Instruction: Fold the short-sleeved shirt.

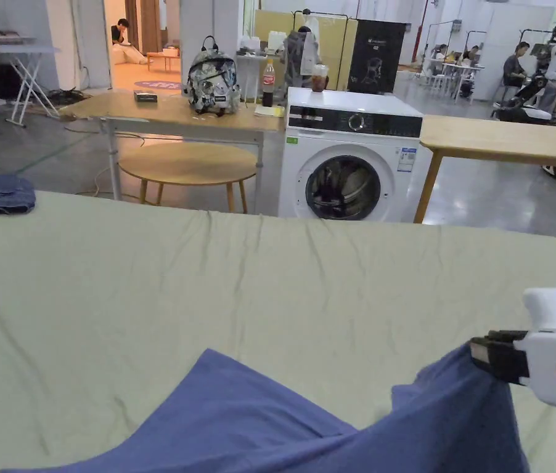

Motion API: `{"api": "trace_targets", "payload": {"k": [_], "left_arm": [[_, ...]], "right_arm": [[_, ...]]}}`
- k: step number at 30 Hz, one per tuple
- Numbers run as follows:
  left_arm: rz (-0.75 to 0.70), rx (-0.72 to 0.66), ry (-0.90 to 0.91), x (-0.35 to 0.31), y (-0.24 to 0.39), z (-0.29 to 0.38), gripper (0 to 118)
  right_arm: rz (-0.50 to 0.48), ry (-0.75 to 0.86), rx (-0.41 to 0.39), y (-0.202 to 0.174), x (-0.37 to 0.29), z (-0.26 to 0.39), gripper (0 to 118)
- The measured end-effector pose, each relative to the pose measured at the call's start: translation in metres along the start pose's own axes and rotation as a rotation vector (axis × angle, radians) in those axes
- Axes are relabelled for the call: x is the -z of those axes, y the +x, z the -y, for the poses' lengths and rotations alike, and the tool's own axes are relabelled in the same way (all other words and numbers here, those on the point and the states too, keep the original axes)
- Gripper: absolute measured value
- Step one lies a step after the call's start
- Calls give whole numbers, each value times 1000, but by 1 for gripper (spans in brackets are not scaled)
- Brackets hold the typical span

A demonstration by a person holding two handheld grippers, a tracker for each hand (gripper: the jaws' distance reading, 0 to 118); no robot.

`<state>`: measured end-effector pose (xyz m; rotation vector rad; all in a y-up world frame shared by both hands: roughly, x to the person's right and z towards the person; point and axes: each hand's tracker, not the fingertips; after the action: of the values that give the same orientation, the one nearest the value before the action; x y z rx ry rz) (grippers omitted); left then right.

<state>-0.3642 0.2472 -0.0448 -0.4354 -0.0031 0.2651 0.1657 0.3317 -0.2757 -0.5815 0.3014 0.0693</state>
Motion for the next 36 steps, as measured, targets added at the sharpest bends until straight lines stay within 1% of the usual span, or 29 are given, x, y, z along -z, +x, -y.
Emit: {"api": "trace_targets", "payload": {"k": [1, 3, 5, 6, 8, 9, 10, 12, 14, 15, 17, 18, 19, 20, 22, 23, 24, 26, 29, 34, 36], "left_arm": [[12, 18, 34, 4, 3, -19, 2], [54, 65, 104, 14, 7, -58, 2], [78, 111, 180, 26, 11, -97, 2], [91, 137, 191, 35, 12, -121, 1], [99, 152, 238, 49, 17, -159, 1], [119, 148, 235, 58, 17, -183, 1], [103, 144, 235, 66, 19, -204, 1], [106, 168, 264, 90, 10, -246, 1], [85, 174, 258, 105, 12, -282, 1], [76, 176, 290, 110, 13, -299, 1], [78, 152, 287, 122, 14, -334, 1], [79, 118, 311, 126, 13, -350, 1], [76, 122, 310, 129, 13, -363, 1], [69, 119, 322, 124, 19, -378, 1], [34, 131, 336, 129, 21, -400, 1], [17, 165, 370, 132, 21, -409, 1], [-26, 171, 353, 134, 37, -410, 1], [-9, 156, 356, 141, 37, -421, 1], [-41, 166, 362, 150, 44, -427, 1], [-57, 189, 340, 170, 47, -421, 1], [-63, 208, 307, 186, 36, -414, 1]], "right_arm": [[3, 43, -12, -1, -16, -17, 1], [47, 138, -44, -8, -45, -47, 1], [72, 215, -47, -7, -65, -77, 1], [91, 248, -53, -6, -72, -93, 1], [110, 293, -21, -1, -77, -121, 1], [140, 328, -23, 1, -79, -137, 1], [169, 327, -26, 2, -79, -154, 1], [186, 360, -20, 8, -73, -183, 1], [241, 402, 0, 10, -69, -213, 1], [235, 433, 14, 13, -66, -227, 1], [260, 436, 23, 14, -58, -257, 1], [256, 434, 36, 15, -55, -272, 1], [253, 448, 49, 15, -53, -282, 1], [274, 469, 65, 15, -50, -294, 1], [271, 488, 91, 16, -43, -317, 1], [279, 489, 95, 32, -28, -336, 1], [292, 496, 102, 31, -22, -346, 1], [286, 496, 105, 32, -11, -361, 1], [303, 499, 83, 26, 6, -373, 1], [308, 482, 61, 19, 32, -369, 1], [281, 457, 76, 18, 44, -352, 1]]}}
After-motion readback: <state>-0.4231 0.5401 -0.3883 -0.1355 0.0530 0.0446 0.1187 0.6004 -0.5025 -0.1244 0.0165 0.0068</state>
